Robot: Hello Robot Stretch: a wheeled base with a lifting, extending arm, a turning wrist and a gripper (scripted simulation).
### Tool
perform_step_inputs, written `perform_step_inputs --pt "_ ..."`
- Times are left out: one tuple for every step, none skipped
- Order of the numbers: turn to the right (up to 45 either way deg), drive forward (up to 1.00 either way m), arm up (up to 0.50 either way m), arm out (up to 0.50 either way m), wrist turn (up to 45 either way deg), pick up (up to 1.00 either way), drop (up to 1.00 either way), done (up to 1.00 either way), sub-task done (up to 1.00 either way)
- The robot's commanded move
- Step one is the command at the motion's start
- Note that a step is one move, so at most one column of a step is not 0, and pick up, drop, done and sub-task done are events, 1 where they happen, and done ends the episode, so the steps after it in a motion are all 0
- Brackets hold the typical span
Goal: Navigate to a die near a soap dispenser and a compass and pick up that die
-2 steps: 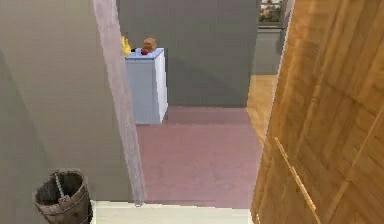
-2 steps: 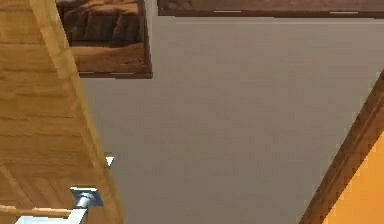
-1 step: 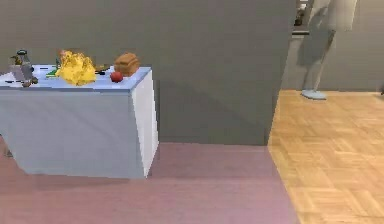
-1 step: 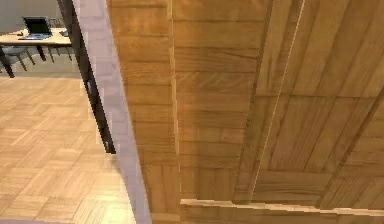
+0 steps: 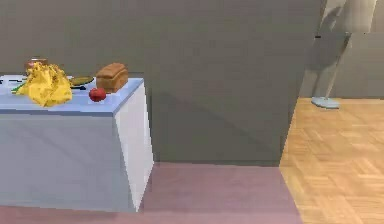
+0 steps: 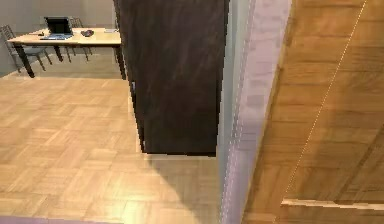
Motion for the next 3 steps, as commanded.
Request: perform_step_inputs --pt "-45.0 0.0 0.0 0.0 0.0 0.0 0.0 0.0 0.0" --pt "0.0 0.25 0.0 0.0 0.0 0.0 0.0 0.0 0.0" --pt "-15.0 0.0 0.0 0.0 0.0 0.0 0.0 0.0 0.0"
